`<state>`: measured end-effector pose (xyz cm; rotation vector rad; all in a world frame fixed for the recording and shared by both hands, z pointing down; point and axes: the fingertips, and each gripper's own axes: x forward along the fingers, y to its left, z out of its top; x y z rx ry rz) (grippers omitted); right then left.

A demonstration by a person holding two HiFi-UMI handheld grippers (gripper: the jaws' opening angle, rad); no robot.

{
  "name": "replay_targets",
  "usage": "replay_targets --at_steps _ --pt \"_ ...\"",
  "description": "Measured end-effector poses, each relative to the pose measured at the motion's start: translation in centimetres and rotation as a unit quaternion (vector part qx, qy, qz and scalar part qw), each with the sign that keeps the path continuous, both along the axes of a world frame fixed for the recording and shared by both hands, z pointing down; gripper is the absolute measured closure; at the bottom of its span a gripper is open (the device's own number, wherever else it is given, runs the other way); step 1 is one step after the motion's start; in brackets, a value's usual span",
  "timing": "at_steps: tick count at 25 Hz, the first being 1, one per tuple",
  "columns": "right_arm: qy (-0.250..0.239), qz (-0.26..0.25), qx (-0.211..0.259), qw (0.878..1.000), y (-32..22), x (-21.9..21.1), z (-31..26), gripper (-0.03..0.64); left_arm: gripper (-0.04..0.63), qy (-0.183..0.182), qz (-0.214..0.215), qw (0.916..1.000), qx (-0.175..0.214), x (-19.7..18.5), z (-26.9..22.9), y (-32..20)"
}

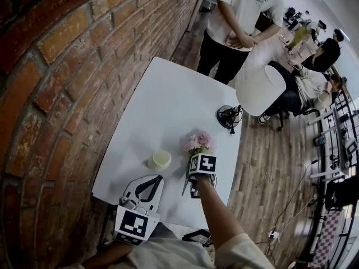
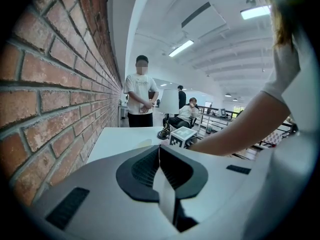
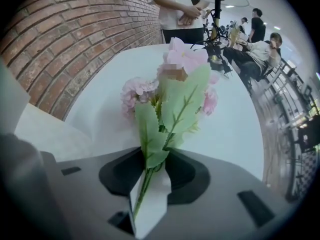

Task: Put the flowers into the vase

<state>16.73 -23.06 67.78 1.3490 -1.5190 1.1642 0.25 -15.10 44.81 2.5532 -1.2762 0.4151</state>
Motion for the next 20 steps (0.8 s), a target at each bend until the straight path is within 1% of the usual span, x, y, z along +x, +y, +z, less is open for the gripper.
replay_targets --at_steps 9,20 --pt "-0.002 -0.01 -0.002 1.0 -0.1 0.2 -0.1 0.543 0.586 0.005 -0.001 1.0 -0.001 0.1 -0.2 0.3" --pt "0.008 -0.047 0.03 0.998 -0.2 -0.2 -1.3 0.558 0.586 0.006 0.003 1.0 -0.001 0.4 -0.4 1.2"
